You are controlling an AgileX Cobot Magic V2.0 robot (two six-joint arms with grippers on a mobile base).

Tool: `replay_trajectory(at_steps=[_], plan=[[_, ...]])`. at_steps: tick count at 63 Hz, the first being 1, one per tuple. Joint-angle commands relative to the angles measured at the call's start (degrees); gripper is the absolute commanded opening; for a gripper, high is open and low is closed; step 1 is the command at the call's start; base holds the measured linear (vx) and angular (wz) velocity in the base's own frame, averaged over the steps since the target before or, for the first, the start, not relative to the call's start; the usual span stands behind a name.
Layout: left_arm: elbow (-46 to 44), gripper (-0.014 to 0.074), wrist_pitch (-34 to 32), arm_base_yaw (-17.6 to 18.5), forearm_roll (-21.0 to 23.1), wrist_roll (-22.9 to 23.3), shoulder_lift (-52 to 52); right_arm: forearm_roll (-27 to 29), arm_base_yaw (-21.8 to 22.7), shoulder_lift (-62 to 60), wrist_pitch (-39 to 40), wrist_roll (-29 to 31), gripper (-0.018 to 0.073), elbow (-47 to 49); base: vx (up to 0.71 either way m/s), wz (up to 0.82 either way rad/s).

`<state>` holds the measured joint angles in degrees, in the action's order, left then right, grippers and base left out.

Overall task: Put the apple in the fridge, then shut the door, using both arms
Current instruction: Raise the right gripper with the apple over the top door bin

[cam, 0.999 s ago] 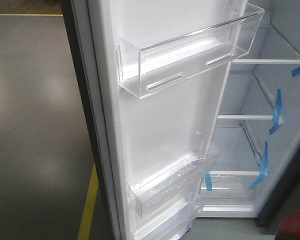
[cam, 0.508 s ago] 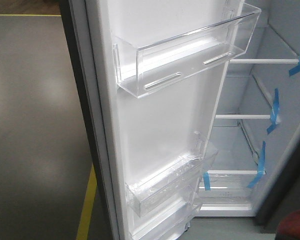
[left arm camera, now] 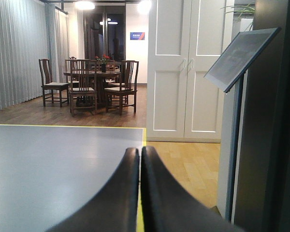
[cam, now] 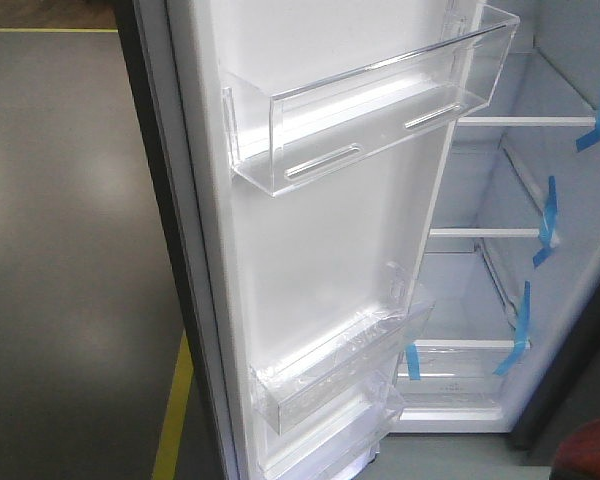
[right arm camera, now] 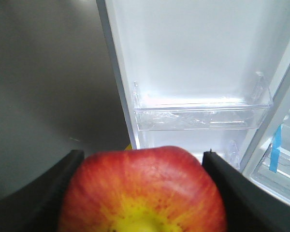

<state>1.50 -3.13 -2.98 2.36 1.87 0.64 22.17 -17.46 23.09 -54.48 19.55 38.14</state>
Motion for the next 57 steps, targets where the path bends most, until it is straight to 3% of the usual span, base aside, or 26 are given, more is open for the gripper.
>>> replay_trajectory(at_steps=[1, 30, 57], plan=[[1.59, -0.0006, -4.27, 0.09, 0.36, 0.57, 0.90, 1.06, 0.13, 0.42, 3.98, 0.34, 0.0379, 1.52, 0.00, 0.00], [1.59, -0.0006, -4.27, 0.09, 0.36, 0.57, 0.90, 2.03, 0.13, 1.38, 5.82, 0.00, 0.0379, 1.63, 0.00, 0.00], [1.59, -0.0006, -4.27, 0.09, 0.36, 0.57, 0.90, -9.87, 0.13, 21.52, 5.77, -4.73, 0.0379, 16.46, 0.00, 0.00]])
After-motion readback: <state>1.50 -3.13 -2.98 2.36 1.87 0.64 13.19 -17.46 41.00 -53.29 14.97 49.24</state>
